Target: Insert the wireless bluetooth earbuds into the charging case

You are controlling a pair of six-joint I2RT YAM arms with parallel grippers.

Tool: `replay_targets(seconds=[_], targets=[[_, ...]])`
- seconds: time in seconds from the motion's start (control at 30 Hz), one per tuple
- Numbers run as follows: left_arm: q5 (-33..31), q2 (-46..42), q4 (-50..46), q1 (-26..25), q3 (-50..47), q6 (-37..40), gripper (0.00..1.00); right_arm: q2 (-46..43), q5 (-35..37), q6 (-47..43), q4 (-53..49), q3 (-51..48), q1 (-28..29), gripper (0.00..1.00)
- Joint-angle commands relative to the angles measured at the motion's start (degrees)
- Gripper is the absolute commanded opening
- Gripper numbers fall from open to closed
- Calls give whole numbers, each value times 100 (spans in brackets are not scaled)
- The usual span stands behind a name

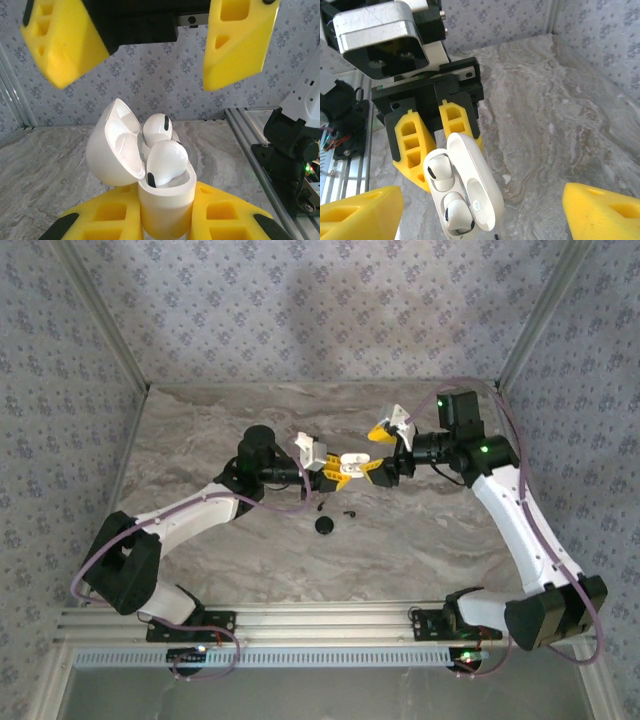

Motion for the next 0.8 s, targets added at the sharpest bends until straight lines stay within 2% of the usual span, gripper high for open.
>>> replay_targets(seconds=[0.0, 0.37, 0.6, 0.77], targets=[[94, -132, 72, -21, 197, 84, 19, 167, -405, -525, -583, 242, 98, 83], [-160, -56, 279, -21, 203, -186, 19, 261, -853, -818, -1076, 218, 194, 75], [-426, -29, 197, 17, 249, -436, 19, -74, -1225, -1003, -991, -98, 14, 62], [-447, 20, 176, 38, 288, -622, 19, -397, -1342, -817, -628, -412, -149, 56]])
